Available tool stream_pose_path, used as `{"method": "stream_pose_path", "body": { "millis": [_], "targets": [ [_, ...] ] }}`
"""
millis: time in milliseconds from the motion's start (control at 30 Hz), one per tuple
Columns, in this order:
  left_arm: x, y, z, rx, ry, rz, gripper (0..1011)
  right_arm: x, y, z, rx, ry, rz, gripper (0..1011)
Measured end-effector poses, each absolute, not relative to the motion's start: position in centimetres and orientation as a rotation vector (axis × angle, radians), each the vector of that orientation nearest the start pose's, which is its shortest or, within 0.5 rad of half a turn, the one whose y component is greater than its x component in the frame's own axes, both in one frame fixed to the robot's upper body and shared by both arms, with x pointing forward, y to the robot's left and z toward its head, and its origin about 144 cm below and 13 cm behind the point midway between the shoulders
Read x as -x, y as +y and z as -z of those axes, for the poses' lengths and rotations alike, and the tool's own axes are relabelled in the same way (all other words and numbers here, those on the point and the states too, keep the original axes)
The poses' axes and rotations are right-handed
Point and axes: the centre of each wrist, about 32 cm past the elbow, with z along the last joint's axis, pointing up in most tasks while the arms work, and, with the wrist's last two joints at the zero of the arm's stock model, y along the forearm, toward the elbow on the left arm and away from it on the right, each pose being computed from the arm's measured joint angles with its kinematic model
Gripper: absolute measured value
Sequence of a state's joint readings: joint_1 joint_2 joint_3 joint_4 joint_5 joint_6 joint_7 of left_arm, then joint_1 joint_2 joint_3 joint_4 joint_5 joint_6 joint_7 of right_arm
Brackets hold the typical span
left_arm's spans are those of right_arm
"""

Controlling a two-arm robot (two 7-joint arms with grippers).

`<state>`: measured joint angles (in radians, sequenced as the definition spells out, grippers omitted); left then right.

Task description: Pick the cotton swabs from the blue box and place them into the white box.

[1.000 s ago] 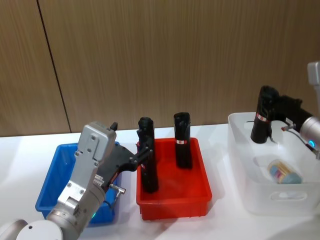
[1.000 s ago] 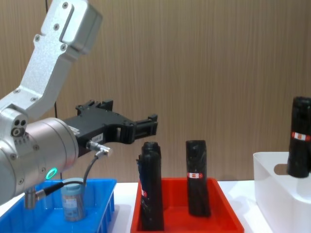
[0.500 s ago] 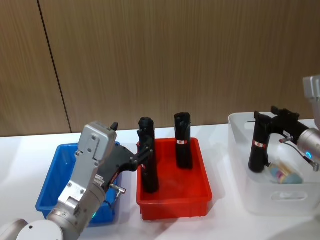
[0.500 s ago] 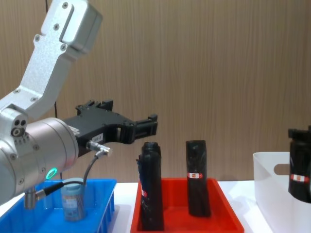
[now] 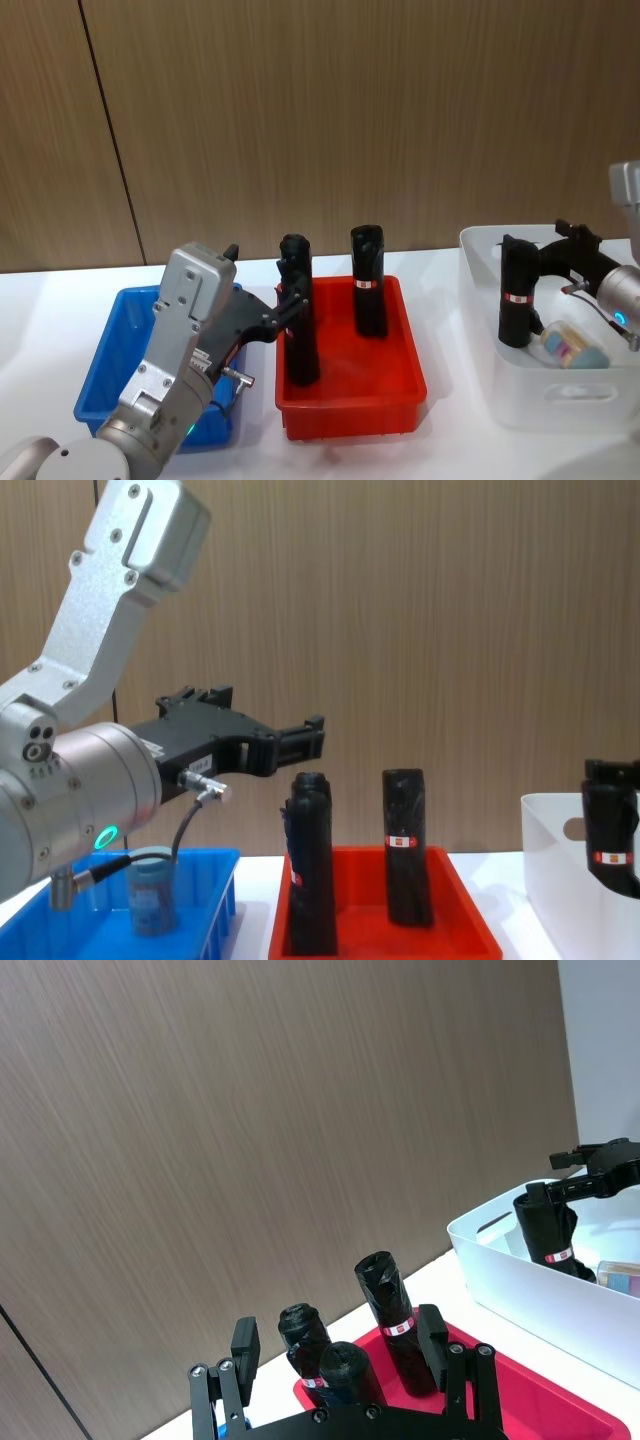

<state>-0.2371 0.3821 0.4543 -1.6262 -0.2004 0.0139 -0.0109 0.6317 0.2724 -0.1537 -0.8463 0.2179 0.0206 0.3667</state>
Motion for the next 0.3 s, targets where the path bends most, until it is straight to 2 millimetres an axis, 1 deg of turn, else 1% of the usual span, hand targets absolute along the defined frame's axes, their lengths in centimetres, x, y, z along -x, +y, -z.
{"method": "stream_pose_path", "body": {
  "millis": [300],
  "targets": [
    [-49.20,19.84,-120.44,-0.061,-0.268,-1.124,1004,-61.84,-32.85,-117.78,0.157,0.062,1.266,1002]
  ]
}}
